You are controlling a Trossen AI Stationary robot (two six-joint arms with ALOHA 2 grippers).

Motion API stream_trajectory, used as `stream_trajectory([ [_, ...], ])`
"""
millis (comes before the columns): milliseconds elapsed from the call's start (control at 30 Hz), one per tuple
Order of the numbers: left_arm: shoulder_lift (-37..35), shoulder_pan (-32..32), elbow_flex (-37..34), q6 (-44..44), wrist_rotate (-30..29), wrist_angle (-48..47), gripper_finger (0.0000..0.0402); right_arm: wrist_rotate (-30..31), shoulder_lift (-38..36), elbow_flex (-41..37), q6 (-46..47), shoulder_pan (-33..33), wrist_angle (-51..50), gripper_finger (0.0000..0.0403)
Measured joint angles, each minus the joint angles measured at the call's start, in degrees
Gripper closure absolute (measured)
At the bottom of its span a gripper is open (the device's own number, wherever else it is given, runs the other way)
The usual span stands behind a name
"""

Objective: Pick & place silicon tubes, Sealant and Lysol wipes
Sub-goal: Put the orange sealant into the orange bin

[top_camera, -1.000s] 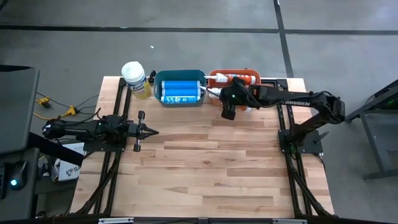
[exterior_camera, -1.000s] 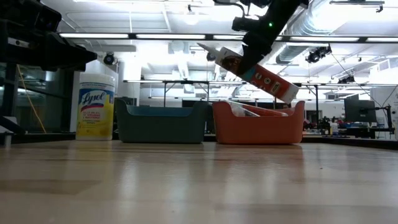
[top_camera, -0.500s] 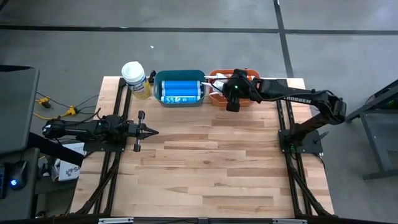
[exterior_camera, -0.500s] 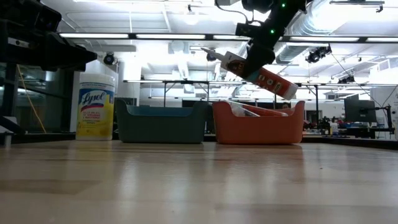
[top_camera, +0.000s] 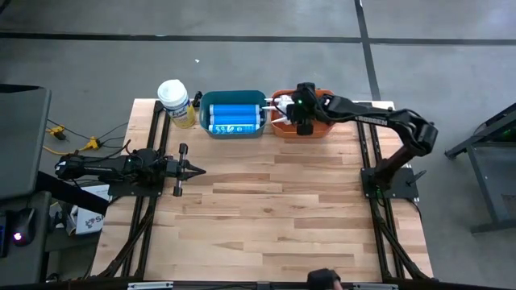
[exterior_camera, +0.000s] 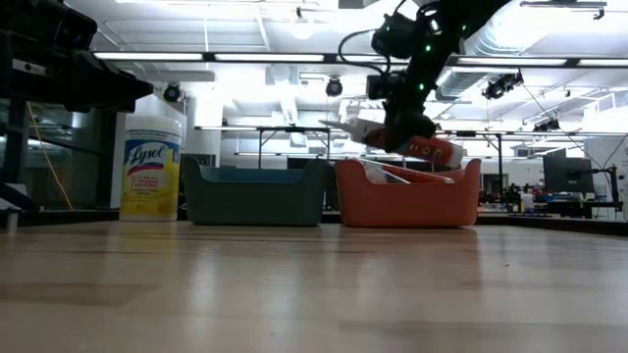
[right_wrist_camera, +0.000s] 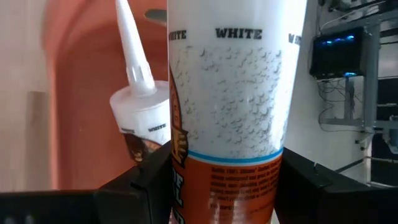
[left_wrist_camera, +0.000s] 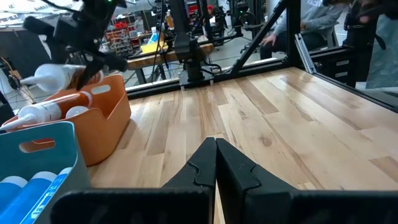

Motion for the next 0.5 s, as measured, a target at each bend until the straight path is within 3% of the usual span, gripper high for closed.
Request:
stream_trajectory([
  [233,0.0,0.0,0.0,0.01,0.0,0.0,0.0401,-4.39,2.85,-0.02,-0.69,-2.69,-0.06,0.0192],
  [500,0.0,0.0,0.0,0.0,0.0,0.0,0.0401,-2.88,2.84,-0.02,3.49,-2.58,-1.25,0.016],
])
